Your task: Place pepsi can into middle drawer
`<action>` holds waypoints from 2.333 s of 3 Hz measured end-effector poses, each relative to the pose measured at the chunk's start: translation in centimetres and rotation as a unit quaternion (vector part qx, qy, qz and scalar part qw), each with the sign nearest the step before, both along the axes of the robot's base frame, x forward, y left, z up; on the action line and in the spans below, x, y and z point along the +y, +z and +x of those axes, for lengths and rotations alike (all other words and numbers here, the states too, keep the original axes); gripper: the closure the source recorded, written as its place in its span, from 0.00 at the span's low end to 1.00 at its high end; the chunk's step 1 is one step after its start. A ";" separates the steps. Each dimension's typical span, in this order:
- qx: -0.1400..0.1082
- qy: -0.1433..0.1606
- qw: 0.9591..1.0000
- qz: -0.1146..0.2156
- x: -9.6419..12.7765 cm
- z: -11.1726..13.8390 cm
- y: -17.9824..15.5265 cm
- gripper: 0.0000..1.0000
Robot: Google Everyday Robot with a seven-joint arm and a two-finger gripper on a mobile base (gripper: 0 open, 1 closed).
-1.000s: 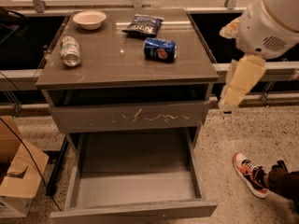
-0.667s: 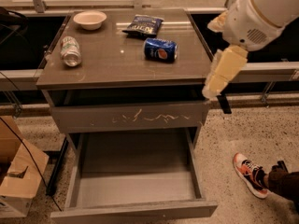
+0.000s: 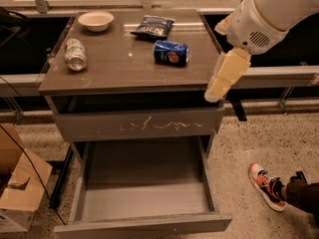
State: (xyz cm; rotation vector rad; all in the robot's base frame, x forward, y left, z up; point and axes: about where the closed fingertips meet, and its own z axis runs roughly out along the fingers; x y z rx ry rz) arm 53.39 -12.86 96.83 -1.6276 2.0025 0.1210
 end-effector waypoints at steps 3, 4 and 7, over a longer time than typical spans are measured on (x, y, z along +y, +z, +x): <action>-0.036 0.015 0.995 0.093 6.7 10.8 -1.2 0.00; -0.031 0.014 0.991 0.127 7.8 14.0 -2.3 0.00; 0.002 -0.010 0.985 0.174 8.1 20.4 -6.9 0.00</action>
Offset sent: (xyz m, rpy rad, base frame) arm 0.1236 0.0747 -0.0078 0.2037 -0.1021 0.0261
